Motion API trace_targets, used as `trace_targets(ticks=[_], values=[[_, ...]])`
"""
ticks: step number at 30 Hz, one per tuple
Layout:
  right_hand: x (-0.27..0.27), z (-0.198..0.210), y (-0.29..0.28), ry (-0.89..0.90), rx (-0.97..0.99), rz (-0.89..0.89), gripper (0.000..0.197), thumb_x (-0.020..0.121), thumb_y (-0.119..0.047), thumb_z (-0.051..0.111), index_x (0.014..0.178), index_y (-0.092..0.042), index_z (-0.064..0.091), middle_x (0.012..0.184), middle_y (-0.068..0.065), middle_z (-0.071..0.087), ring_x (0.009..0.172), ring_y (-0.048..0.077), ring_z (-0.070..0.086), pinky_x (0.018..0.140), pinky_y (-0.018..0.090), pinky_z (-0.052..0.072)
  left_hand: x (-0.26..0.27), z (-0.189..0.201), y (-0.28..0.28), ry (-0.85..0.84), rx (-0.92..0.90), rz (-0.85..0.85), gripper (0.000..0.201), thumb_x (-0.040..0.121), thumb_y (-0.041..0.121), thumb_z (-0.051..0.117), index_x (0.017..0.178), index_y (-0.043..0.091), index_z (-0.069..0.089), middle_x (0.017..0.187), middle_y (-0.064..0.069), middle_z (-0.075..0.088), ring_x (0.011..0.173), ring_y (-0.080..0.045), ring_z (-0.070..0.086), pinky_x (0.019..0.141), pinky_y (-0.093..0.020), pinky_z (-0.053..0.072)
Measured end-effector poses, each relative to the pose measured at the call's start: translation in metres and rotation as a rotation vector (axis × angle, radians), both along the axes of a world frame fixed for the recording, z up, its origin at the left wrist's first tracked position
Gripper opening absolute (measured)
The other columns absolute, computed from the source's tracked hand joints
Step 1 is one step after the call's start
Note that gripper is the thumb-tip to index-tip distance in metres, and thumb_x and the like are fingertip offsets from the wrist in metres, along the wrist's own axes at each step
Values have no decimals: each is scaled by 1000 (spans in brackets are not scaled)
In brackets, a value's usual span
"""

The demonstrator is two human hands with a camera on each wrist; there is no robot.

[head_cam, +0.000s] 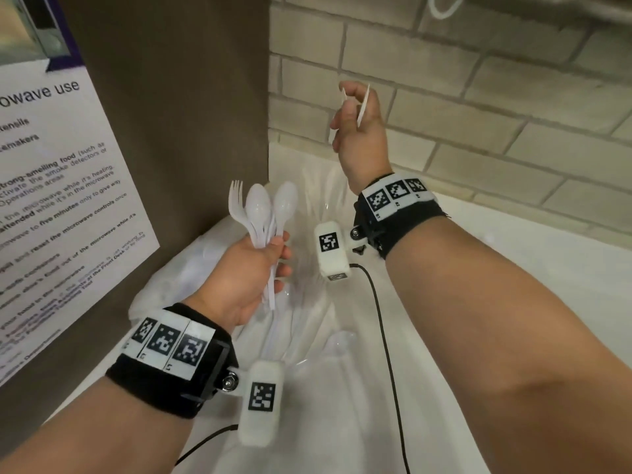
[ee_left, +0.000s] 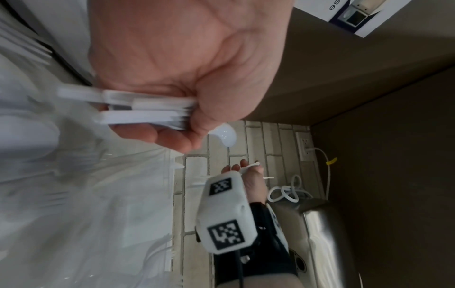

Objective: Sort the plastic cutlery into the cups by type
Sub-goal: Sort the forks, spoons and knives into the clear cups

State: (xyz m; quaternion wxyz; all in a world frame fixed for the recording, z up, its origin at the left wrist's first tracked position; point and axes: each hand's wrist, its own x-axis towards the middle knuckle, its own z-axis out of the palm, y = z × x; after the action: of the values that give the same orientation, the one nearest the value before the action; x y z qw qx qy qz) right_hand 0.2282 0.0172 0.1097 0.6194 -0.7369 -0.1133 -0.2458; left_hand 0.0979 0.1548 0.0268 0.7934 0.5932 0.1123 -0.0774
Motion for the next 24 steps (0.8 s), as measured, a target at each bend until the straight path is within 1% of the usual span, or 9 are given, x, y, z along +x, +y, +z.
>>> trace_targets(ticks=[4, 7, 9, 11, 13, 16, 18, 20, 24], values=[[27, -24, 6, -23, -63, 11, 29, 93, -42, 34, 120, -37, 43, 95, -4, 50, 83, 17, 48, 80, 39, 43, 4, -4, 4, 7, -13, 23, 16, 100, 19, 47, 102, 14, 62, 70, 5, 59, 56, -12, 52, 57, -28, 41], [31, -35, 8, 3, -88, 12, 28, 97, -34, 34, 121, -47, 39, 108, -4, 50, 90, 19, 46, 90, 47, 46, 8, -6, 6, 10, -9, 48, 16, 100, 19, 47, 101, 15, 62, 69, 5, 59, 57, -12, 52, 57, -28, 41], [32, -44, 7, 68, -88, 26, 27, 100, -25, 37, 123, -39, 38, 103, -11, 51, 80, 16, 50, 85, 41, 51, 9, -7, 7, 9, -12, 51, 16, 100, 20, 47, 100, 15, 63, 69, 5, 59, 56, -11, 53, 57, -28, 41], [33, -53, 7, 182, -68, 61, 24, 99, -26, 46, 121, -31, 42, 93, -9, 52, 75, 16, 54, 80, 37, 53, 9, -8, 6, 12, -16, 49, 16, 100, 20, 47, 101, 15, 62, 70, 4, 59, 56, -11, 52, 57, -29, 41], [35, -57, 4, 323, -23, 64, 29, 93, -37, 55, 119, -25, 51, 100, -3, 57, 91, 16, 59, 94, 40, 51, 8, -9, 6, 19, -19, 53, 16, 100, 20, 47, 100, 15, 63, 71, 4, 59, 56, -11, 52, 58, -29, 41], [36, -52, -5, 436, 106, 88, 47, 91, -51, 51, 123, -16, 56, 121, 0, 61, 116, 15, 56, 108, 40, 41, 7, -9, 3, 27, -15, 57, 15, 100, 20, 48, 99, 16, 63, 71, 3, 59, 57, -12, 52, 58, -29, 41], [28, -40, -10, 412, 101, 72, 44, 95, -48, 49, 123, -15, 59, 121, -3, 62, 117, 14, 55, 105, 31, 39, 6, -7, 0, 25, -18, 45, 15, 100, 20, 48, 99, 16, 63, 72, 3, 59, 57, -11, 52, 57, -29, 41], [16, -26, -15, 346, 66, 38, 30, 96, -37, 53, 115, -16, 64, 107, -8, 64, 105, 9, 57, 92, 21, 42, 3, -4, -5, 13, -32, 19, 15, 100, 19, 48, 99, 15, 63, 73, 2, 59, 56, -10, 53, 58, -29, 41], [-33, -6, -23, 297, -26, 151, 7, 92, -19, 62, 90, -21, 68, 92, -5, 67, 88, 14, 62, 82, 29, 52, 0, 2, -17, -31, -59, -50, 15, 100, 17, 48, 100, 13, 62, 75, 0, 60, 61, -12, 56, 65, -30, 44]])
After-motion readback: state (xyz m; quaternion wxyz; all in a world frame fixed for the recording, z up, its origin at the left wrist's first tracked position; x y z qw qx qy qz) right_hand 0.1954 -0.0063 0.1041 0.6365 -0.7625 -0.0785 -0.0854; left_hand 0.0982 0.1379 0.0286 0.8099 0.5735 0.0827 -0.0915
